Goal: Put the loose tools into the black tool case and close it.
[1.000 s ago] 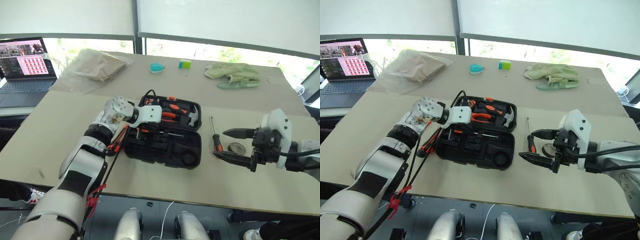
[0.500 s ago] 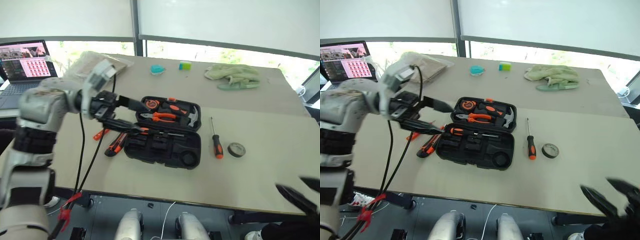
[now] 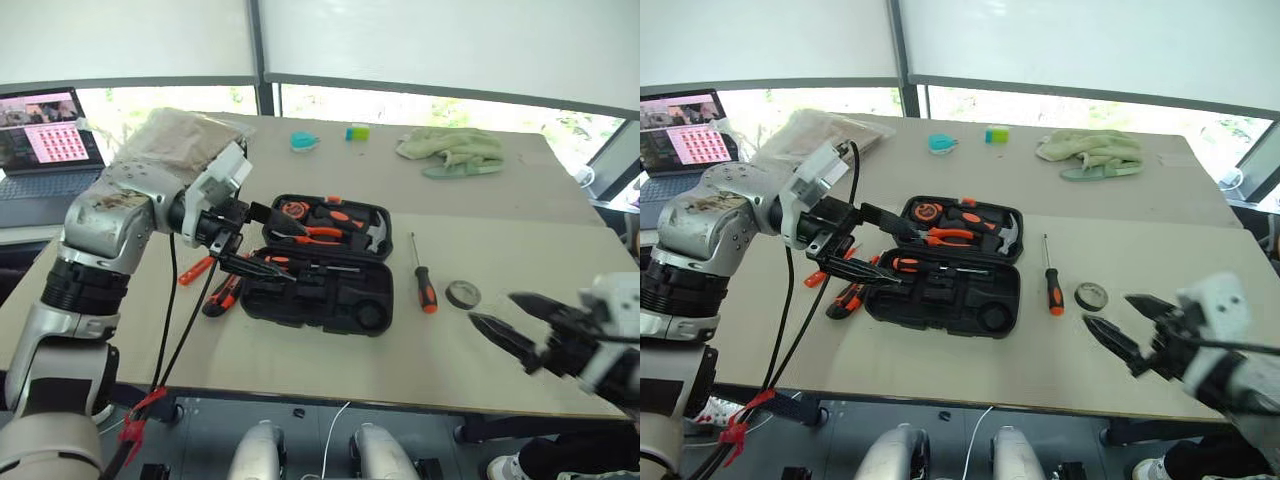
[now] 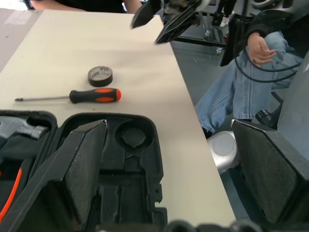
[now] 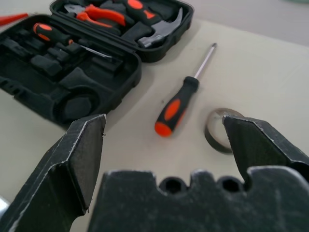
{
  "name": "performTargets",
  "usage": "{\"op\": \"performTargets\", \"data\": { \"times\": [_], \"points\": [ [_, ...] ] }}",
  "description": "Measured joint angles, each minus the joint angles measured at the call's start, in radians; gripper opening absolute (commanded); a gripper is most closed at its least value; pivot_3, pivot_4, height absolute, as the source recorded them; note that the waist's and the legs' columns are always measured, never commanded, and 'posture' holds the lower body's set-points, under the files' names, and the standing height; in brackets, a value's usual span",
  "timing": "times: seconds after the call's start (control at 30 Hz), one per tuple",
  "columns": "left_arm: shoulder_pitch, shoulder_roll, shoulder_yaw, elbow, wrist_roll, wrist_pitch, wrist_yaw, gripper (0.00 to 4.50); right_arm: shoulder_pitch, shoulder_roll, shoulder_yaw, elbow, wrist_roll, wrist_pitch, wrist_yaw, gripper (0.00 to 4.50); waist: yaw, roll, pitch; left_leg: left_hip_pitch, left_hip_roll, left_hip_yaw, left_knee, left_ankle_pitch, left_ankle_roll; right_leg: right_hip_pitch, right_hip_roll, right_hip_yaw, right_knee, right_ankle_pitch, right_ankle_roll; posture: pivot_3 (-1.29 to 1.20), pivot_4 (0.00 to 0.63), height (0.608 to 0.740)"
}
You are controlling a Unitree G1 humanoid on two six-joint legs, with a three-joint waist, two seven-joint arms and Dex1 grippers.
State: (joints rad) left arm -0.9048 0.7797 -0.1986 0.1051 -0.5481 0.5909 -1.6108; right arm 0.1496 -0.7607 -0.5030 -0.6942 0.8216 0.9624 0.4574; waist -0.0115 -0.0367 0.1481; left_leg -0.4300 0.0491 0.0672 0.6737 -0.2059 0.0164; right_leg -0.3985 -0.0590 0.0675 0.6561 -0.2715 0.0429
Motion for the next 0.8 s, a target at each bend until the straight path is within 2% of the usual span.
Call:
{"op": "performTargets", "data": {
  "times": [0.17, 0.27, 0.4, 0.5, 0.67, 0.7, 0.77, 0.8],
  "points": [
    [0.004, -0.02, 0.0, -0.001, 0.019, -0.007, 0.014, 4.42, -0.23, 0.052, 0.289, 0.182, -0.154, 0.007, -0.107, 4.5, 0.004, 0.0, 0.0, -0.01, -0.001, 0.0, 0.003, 0.0, 0.0, -0.009, 0.0, -0.001, 0.001, 0.0, 0.002, 0.0, 0.15, 0.74],
    [0.001, -0.034, 0.002, 0.009, 0.035, -0.005, 0.032, 4.42, -0.29, 0.072, 0.382, 0.284, -0.229, 0.004, -0.126, 4.5, 0.009, 0.0, 0.0, -0.011, -0.002, 0.001, 0.003, 0.0, 0.001, -0.009, -0.001, -0.001, 0.001, -0.001, 0.002, 0.0, 0.15, 0.74],
    [-0.003, -0.036, 0.013, 0.006, 0.013, 0.057, 0.038, 4.42, -0.361, 0.107, 0.427, 0.387, -0.276, -0.003, -0.131, 4.5, 0.002, 0.0, 0.0, -0.011, -0.002, 0.001, 0.003, 0.0, 0.001, -0.009, 0.0, -0.001, 0.002, 0.0, 0.002, 0.0, 0.15, 0.74],
    [-0.008, -0.034, 0.013, -0.001, 0.018, 0.057, 0.037, 4.5, -0.43, 0.116, 0.449, 0.469, -0.31, 0.009, -0.137, 3.81, 0.0, 0.0, 0.0, -0.011, -0.002, 0.001, 0.003, 0.0, 0.001, -0.009, 0.0, -0.001, 0.002, 0.0, 0.002, 0.0, 0.15, 0.74],
    [-0.026, -0.03, 0.014, -0.001, 0.017, 0.07, 0.029, 4.5, -0.448, 0.152, 0.464, 0.496, -0.342, 0.005, -0.129, 2.11, -0.001, 0.0, 0.0, -0.011, -0.001, 0.001, 0.002, 0.0, 0.001, -0.009, 0.0, -0.002, 0.002, 0.0, 0.002, 0.0, 0.15, 0.74],
    [-0.029, -0.03, 0.014, -0.001, 0.021, 0.064, 0.029, 4.5, -0.448, 0.163, 0.467, 0.495, -0.354, 0.004, -0.133, 1.62, -0.001, 0.0, 0.0, -0.011, -0.001, 0.001, 0.003, 0.0, 0.001, -0.009, 0.0, -0.002, 0.002, 0.0, 0.002, 0.0, 0.15, 0.74],
    [-0.037, -0.034, 0.014, 0.002, 0.034, 0.062, 0.032, 4.5, -0.449, 0.186, 0.466, 0.493, -0.375, 0.004, -0.146, 1.12, -0.004, -0.001, 0.0, -0.01, -0.001, 0.001, 0.003, 0.0, 0.001, -0.009, 0.001, -0.002, 0.003, 0.0, 0.002, 0.0, 0.15, 0.74],
    [-0.039, -0.036, 0.014, 0.002, 0.034, 0.063, 0.033, 4.5, -0.449, 0.195, 0.465, 0.49, -0.378, 0.004, -0.153, 1.04, -0.006, -0.001, 0.0, -0.01, -0.001, 0.001, 0.003, 0.0, 0.001, -0.009, 0.001, -0.002, 0.003, 0.0, 0.002, 0.0, 0.15, 0.74]
  ]
}}
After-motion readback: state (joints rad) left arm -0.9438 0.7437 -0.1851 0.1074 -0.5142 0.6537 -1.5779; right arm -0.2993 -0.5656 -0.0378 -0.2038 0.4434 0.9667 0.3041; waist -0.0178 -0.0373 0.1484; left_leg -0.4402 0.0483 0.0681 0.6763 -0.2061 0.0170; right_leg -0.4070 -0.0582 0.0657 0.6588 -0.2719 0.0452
